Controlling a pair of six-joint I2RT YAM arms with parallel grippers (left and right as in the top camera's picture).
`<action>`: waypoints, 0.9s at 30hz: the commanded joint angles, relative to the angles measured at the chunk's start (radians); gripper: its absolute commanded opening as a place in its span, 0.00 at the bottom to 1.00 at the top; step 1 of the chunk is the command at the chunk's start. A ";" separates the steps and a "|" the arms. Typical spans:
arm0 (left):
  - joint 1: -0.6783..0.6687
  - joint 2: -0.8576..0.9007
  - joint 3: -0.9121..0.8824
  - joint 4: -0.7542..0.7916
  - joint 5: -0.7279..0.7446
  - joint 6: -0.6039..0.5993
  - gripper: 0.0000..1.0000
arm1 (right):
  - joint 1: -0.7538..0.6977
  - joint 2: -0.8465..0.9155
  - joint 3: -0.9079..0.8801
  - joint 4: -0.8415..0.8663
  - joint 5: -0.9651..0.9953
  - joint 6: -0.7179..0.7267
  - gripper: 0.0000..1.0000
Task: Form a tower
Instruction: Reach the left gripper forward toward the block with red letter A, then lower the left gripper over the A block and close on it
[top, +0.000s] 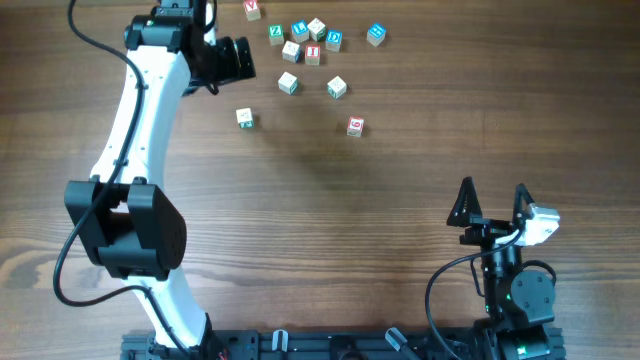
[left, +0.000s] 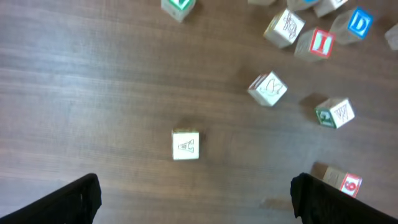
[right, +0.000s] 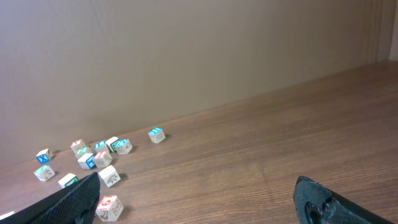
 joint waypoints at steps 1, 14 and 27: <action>0.002 -0.003 0.008 -0.018 0.014 0.012 0.99 | -0.004 -0.004 -0.001 0.004 0.010 -0.017 1.00; -0.008 -0.003 0.005 -0.137 -0.004 -0.008 0.04 | -0.004 -0.004 -0.001 0.004 0.010 -0.017 1.00; -0.066 -0.002 -0.163 -0.033 -0.008 -0.014 0.82 | -0.004 -0.004 -0.001 0.005 0.010 -0.017 1.00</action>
